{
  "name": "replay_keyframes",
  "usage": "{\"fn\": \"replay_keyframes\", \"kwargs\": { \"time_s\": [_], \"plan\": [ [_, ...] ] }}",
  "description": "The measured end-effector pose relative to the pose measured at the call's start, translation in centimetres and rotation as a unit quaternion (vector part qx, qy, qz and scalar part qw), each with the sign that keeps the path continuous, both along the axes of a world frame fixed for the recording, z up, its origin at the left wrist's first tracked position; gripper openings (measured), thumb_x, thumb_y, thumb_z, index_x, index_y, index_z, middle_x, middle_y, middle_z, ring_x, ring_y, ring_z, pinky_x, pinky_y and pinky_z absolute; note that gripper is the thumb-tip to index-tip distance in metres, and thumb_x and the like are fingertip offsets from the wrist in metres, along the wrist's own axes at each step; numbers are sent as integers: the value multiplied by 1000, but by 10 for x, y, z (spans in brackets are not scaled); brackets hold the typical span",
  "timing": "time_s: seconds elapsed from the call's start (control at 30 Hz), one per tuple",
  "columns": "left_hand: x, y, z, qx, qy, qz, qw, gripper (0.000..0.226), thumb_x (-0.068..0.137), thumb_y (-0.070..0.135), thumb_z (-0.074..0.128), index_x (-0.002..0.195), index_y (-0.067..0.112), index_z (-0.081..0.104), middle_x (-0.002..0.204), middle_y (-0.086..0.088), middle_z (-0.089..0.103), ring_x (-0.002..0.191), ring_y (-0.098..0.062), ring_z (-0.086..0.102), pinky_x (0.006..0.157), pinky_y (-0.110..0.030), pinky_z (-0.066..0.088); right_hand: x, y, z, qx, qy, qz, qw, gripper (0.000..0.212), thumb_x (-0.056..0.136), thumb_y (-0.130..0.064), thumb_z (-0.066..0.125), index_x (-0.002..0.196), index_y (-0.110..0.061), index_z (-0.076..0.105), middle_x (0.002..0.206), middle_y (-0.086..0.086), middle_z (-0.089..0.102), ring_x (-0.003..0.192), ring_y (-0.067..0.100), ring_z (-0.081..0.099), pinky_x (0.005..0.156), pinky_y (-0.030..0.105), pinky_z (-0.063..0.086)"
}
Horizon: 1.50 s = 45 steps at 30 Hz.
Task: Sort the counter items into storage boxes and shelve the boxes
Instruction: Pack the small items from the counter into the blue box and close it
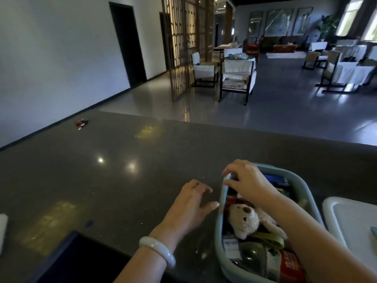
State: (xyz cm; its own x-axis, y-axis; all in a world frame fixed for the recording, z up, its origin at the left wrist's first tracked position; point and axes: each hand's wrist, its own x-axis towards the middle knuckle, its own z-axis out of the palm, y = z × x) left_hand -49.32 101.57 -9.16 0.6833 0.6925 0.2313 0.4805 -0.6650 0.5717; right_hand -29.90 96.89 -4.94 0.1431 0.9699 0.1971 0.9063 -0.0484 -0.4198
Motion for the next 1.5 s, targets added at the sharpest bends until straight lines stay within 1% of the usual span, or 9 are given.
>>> {"fn": "replay_keyframes", "kwargs": {
  "time_s": [0.3, 0.47, 0.73, 0.9, 1.0, 1.07, 1.17, 1.3, 1.5],
  "plan": [
    [-115, 115, -4, -22, 75, 133, 988, 45, 87, 45, 64, 126, 23, 56, 125, 4, 49, 118, -15, 48, 101, -35, 40, -120, 151, -9, -103, -4, 130, 986, 31, 87, -34, 66, 117, -29, 60, 111, -11, 52, 108, 6, 49, 95, 26, 44],
    [-194, 206, -11, -36, 123, 185, 974, 48, 88, 47, 61, 129, 21, 53, 127, 0, 48, 121, -18, 45, 103, -34, 38, -193, 246, -25, -153, 8, 144, 978, 36, 87, -33, 67, 122, -26, 59, 115, -8, 54, 108, 9, 54, 93, 25, 46],
    [-318, 349, -40, -51, 184, 245, 950, 45, 92, 45, 57, 128, 18, 52, 127, -2, 48, 121, -22, 46, 101, -34, 38, -315, 385, -67, -200, 34, 132, 970, 29, 87, -33, 67, 115, -23, 64, 114, -3, 57, 104, 12, 57, 93, 29, 48],
    [-362, 435, -70, 7, 242, 267, 933, 35, 98, 43, 41, 126, 22, 48, 127, -1, 42, 117, -22, 42, 95, -32, 36, -358, 459, -99, -201, 31, 128, 971, 30, 91, -33, 61, 118, -20, 62, 117, -1, 56, 110, 15, 53, 96, 25, 42],
    [-381, 491, -87, 24, 255, 294, 921, 43, 97, 45, 42, 132, 20, 41, 135, -4, 37, 122, -24, 38, 100, -34, 33, -372, 507, -114, -206, -7, 144, 968, 38, 94, -36, 56, 128, -18, 53, 127, 0, 47, 121, 17, 42, 102, 24, 34],
    [-397, 525, -98, 0, 268, 325, 907, 60, 95, 53, 40, 143, 17, 30, 147, -8, 27, 136, -28, 26, 111, -40, 26, -380, 543, -119, -211, -17, 148, 966, 44, 94, -37, 55, 133, -17, 47, 134, 0, 40, 126, 18, 37, 106, 26, 32],
    [-417, 559, -116, -19, 263, 365, 893, 81, 91, 69, 20, 152, 16, 12, 158, -9, 10, 147, -30, 2, 119, -46, 8, -394, 607, -117, -201, -40, 155, 966, 53, 94, -36, 55, 140, -14, 39, 144, 4, 33, 131, 23, 33, 110, 30, 28],
    [-423, 565, -130, 21, 249, 369, 895, 91, 82, 74, -5, 152, 19, 13, 159, -9, 10, 147, -28, -2, 119, -47, -1, -427, 705, -112, -164, -64, 164, 971, 64, 94, -37, 56, 147, -13, 29, 155, 10, 21, 140, 32, 24, 114, 35, 18],
    [-424, 571, -141, 14, 213, 377, 901, 92, 81, 80, -1, 153, 23, 7, 159, -3, 2, 147, -24, -9, 115, -45, -12, -491, 859, -136, -100, -151, 192, 965, 74, 95, -47, 48, 153, -29, 6, 161, -1, -10, 146, 37, 0, 117, 51, 14]
  ]
}}
